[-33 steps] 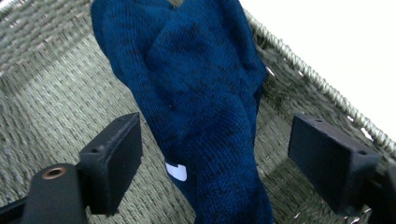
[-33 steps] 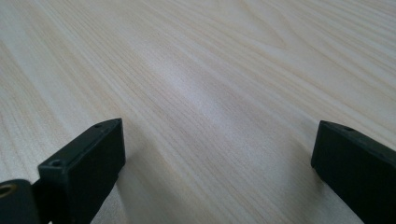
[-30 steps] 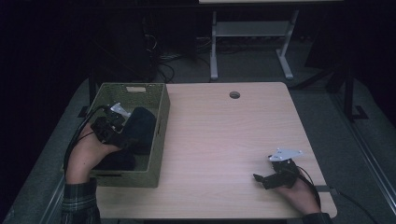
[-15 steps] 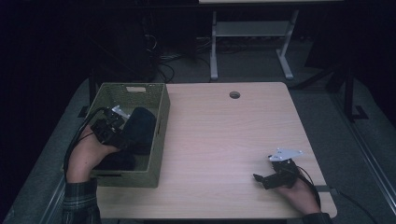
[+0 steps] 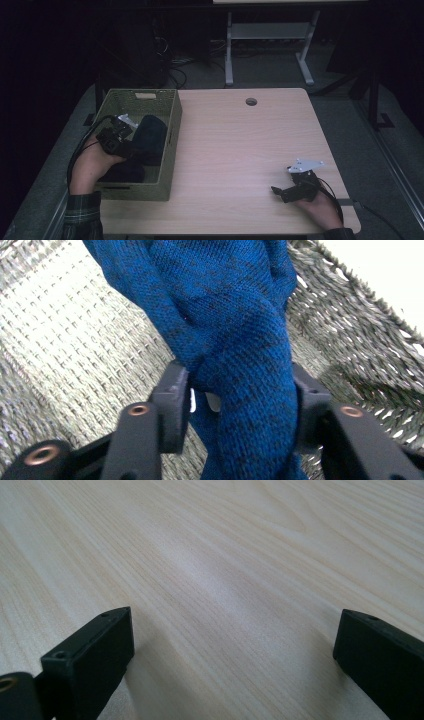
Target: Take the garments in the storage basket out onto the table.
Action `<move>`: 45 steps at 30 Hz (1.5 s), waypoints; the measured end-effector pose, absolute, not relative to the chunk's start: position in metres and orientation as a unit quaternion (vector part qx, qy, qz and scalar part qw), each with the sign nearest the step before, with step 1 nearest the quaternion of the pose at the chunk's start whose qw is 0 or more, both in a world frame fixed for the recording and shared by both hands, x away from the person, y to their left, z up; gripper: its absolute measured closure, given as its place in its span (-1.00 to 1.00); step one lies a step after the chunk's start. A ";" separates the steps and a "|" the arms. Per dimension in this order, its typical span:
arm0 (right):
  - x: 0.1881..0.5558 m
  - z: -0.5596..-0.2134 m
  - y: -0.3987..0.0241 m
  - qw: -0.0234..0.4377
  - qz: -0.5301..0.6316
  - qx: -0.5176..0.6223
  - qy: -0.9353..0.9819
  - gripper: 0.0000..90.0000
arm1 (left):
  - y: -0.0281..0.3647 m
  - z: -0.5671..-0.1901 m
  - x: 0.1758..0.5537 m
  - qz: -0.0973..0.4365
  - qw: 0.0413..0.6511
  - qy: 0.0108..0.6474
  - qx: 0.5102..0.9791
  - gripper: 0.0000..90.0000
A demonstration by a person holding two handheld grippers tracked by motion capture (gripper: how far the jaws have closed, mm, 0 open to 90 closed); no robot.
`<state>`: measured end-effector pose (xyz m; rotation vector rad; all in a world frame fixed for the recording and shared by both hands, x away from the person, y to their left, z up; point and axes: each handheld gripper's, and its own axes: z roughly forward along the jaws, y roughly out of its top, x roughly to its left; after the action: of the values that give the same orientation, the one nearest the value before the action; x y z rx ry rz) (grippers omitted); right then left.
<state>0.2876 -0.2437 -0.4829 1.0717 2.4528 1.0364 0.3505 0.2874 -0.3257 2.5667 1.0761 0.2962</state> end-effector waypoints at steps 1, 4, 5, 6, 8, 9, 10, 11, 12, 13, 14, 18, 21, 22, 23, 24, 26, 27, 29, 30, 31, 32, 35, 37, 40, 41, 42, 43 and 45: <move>0.288 -0.483 -0.244 0.135 0.358 0.370 0.847 -0.95 | 0.289 -0.326 0.351 0.104 0.171 0.376 0.905 0.25; 0.288 -0.483 -0.244 0.135 0.358 0.370 0.847 -0.95 | 0.294 -0.324 0.351 0.103 0.182 0.374 0.903 0.44; 0.288 -0.483 -0.244 0.135 0.358 0.370 0.847 -0.95 | 0.295 -0.324 0.351 0.103 0.182 0.372 0.904 0.47; 0.288 -0.483 -0.244 0.135 0.358 0.370 0.847 -0.95 | 0.297 -0.323 0.351 0.099 0.180 0.371 0.906 0.49; 0.288 -0.483 -0.244 0.135 0.358 0.370 0.847 -0.95 | 0.299 -0.322 0.352 0.097 0.184 0.368 0.906 0.56; 0.288 -0.483 -0.244 0.135 0.358 0.370 0.847 -0.95 | 0.300 -0.321 0.352 0.095 0.185 0.369 0.906 0.61; 0.288 -0.483 -0.244 0.135 0.358 0.370 0.847 -0.95 | 0.301 -0.320 0.353 0.091 0.185 0.368 0.907 0.63; 0.288 -0.483 -0.244 0.135 0.358 0.370 0.847 -0.95 | 0.301 -0.319 0.353 0.088 0.186 0.366 0.907 0.64; 0.288 -0.483 -0.244 0.135 0.358 0.370 0.847 -0.95 | 0.302 -0.318 0.354 0.089 0.187 0.363 0.909 0.66; 0.288 -0.483 -0.244 0.135 0.358 0.370 0.847 -0.95 | 0.302 -0.317 0.354 0.088 0.188 0.366 0.907 0.68; 0.288 -0.483 -0.244 0.135 0.358 0.370 0.847 -0.95 | 0.303 -0.315 0.355 0.090 0.188 0.362 0.908 0.68; 0.288 -0.483 -0.244 0.135 0.358 0.370 0.847 -0.95 | 0.306 -0.308 0.357 0.088 0.189 0.363 0.908 0.69; 0.288 -0.483 -0.244 0.135 0.358 0.370 0.847 -0.95 | 0.308 -0.301 0.358 0.087 0.192 0.362 0.908 0.69; 0.288 -0.483 -0.244 0.135 0.358 0.370 0.847 -0.95 | 0.308 -0.297 0.359 0.086 0.192 0.360 0.909 0.69; 0.288 -0.483 -0.244 0.135 0.358 0.370 0.847 -0.95 | 0.309 -0.294 0.359 0.084 0.192 0.361 0.909 0.69; 0.288 -0.483 -0.244 0.136 0.358 0.370 0.847 -0.95 | 0.309 -0.292 0.359 0.085 0.194 0.360 0.909 0.69; 0.288 -0.483 -0.244 0.135 0.358 0.370 0.847 -0.95 | 0.309 -0.287 0.360 0.087 0.194 0.357 0.909 0.69; 0.288 -0.483 -0.244 0.135 0.358 0.370 0.847 -0.95 | 0.309 -0.284 0.360 0.090 0.195 0.358 0.909 0.69; 0.288 -0.483 -0.244 0.135 0.358 0.370 0.847 -0.95 | 0.309 -0.280 0.360 0.092 0.199 0.362 0.906 0.69; 0.288 -0.483 -0.244 0.135 0.358 0.370 0.847 -0.95 | 0.310 -0.277 0.360 0.093 0.200 0.361 0.906 0.69; 0.288 -0.483 -0.244 0.135 0.358 0.370 0.847 -0.95 | 0.311 -0.274 0.361 0.094 0.200 0.359 0.907 0.69; 0.288 -0.483 -0.244 0.135 0.358 0.370 0.847 -0.95 | 0.311 -0.271 0.361 0.095 0.202 0.361 0.906 0.69; 0.288 -0.483 -0.244 0.135 0.358 0.370 0.847 -0.95 | 0.312 -0.264 0.362 0.098 0.205 0.361 0.904 0.69; 0.288 -0.483 -0.244 0.135 0.358 0.370 0.846 -0.95 | 0.313 -0.258 0.363 0.094 0.207 0.358 0.906 0.69; 0.288 -0.483 -0.244 0.135 0.358 0.370 0.846 -0.95 | 0.315 -0.251 0.364 0.095 0.208 0.357 0.906 0.69; 0.288 -0.483 -0.244 0.135 0.358 0.370 0.846 -0.94 | 0.315 -0.250 0.364 0.096 0.206 0.357 0.906 0.69; 0.288 -0.483 -0.244 0.136 0.358 0.370 0.846 -0.94 | 0.315 -0.247 0.364 0.096 0.206 0.358 0.906 0.69; 0.288 -0.483 -0.244 0.136 0.358 0.371 0.846 -0.94 | 0.315 -0.244 0.364 0.097 0.208 0.357 0.906 0.69; 0.288 -0.483 -0.244 0.136 0.358 0.371 0.846 -0.94 | 0.316 -0.239 0.365 0.096 0.210 0.356 0.906 0.69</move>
<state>0.2877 -0.2438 -0.4829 1.0751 2.4506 1.0359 0.3648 0.3159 -0.2391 2.5185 0.9894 0.2679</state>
